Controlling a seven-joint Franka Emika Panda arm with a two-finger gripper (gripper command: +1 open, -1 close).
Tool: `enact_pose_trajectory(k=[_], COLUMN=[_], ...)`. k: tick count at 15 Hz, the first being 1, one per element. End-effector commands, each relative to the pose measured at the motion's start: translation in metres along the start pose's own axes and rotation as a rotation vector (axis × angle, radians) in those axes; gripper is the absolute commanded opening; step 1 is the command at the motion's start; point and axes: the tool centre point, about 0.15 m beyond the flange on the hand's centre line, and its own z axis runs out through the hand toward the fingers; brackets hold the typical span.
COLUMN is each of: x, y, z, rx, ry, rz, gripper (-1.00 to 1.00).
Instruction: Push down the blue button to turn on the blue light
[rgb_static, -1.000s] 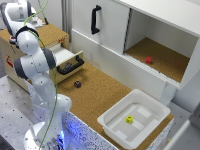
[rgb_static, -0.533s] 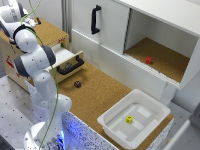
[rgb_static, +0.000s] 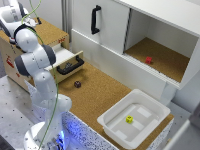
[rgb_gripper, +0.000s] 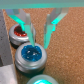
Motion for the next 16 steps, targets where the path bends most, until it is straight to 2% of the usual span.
enact_pose_trajectory(k=[1, 5, 16], x=[0.036, 0.032, 0.02], y=[-0.002, 0.001, -0.006], z=[0.013, 0.027, 0.05], rx=[0.007, -0.002, 0.055], ry=[-0.124, -0.152, -0.196], rz=[0.005, 0.012, 0.01], gripper=[-1.0, -1.0, -1.0])
